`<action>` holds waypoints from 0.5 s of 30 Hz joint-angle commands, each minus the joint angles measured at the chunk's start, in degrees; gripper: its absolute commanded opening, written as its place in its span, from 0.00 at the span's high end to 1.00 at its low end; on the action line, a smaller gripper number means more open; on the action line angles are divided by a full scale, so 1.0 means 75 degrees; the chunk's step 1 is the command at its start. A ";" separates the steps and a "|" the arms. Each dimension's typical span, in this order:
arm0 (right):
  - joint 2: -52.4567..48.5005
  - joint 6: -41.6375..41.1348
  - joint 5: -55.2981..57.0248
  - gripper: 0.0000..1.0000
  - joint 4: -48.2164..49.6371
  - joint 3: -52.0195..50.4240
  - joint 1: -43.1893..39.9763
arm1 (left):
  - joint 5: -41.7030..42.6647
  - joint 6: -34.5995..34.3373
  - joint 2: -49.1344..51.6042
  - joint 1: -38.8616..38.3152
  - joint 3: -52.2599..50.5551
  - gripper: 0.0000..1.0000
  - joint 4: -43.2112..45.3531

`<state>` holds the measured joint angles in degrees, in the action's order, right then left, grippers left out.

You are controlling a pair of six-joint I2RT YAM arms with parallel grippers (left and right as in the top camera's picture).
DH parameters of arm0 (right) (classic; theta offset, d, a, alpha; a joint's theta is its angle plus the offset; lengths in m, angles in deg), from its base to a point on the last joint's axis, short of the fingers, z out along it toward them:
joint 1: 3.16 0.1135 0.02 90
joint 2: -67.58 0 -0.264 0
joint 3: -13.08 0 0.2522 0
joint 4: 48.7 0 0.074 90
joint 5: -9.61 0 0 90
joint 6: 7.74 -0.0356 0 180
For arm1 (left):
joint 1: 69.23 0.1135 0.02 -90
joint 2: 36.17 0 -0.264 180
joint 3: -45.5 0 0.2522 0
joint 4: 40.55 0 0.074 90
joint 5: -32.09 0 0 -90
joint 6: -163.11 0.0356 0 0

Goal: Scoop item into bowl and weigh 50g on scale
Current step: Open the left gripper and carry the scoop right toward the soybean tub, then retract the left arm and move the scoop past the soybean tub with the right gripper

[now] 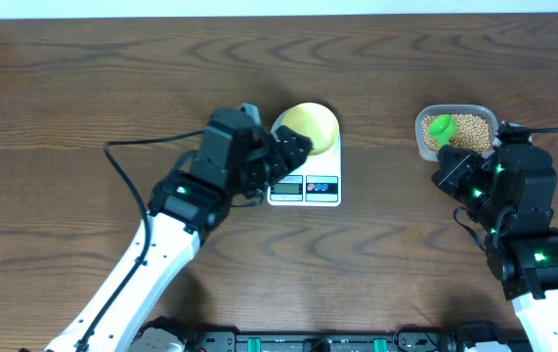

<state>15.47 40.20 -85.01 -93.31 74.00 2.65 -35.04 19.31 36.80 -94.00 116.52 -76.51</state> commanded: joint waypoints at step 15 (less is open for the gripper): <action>0.0012 0.1737 -0.0498 0.99 -0.1081 0.0119 -0.0012 | 0.1148 0.2576 -0.0746 0.3824 0.0134 0.17 -0.2148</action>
<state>15.47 49.18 -87.35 -101.14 74.00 2.65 -27.63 36.25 31.78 -68.52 116.52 -90.52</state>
